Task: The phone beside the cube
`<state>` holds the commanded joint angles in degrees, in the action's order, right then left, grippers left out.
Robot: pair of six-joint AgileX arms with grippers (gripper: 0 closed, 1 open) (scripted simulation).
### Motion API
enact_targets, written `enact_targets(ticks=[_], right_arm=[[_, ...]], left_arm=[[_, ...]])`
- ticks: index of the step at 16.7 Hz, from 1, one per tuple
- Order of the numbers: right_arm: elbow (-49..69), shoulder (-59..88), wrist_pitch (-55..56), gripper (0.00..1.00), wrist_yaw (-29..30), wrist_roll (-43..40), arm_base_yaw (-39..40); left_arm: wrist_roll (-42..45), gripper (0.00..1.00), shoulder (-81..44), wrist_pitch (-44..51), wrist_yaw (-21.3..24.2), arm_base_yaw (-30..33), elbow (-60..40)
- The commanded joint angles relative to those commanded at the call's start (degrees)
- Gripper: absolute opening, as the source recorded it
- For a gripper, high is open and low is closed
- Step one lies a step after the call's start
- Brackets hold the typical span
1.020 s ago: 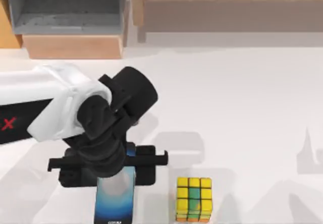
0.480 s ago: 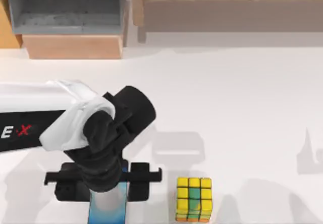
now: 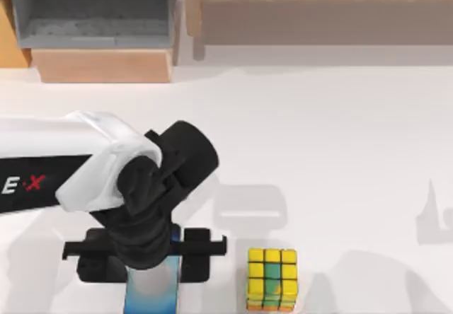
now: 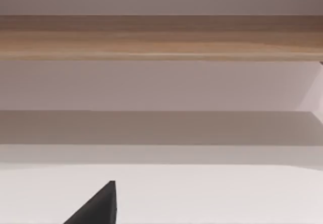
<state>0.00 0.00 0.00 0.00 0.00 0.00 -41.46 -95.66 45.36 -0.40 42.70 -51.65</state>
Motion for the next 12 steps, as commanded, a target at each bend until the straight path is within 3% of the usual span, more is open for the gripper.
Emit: enact_targets(ticks=[6, 12], right_arm=[[0.0, 0.0, 0.0, 1.0, 0.0, 0.0, 0.0], [0.0, 0.0, 0.0, 1.0, 0.0, 0.0, 0.0]], left_arm=[[0.0, 0.98, 0.0, 0.0, 0.0, 0.0, 0.0], [0.0, 1.0, 0.0, 0.0, 0.0, 0.0, 0.0]])
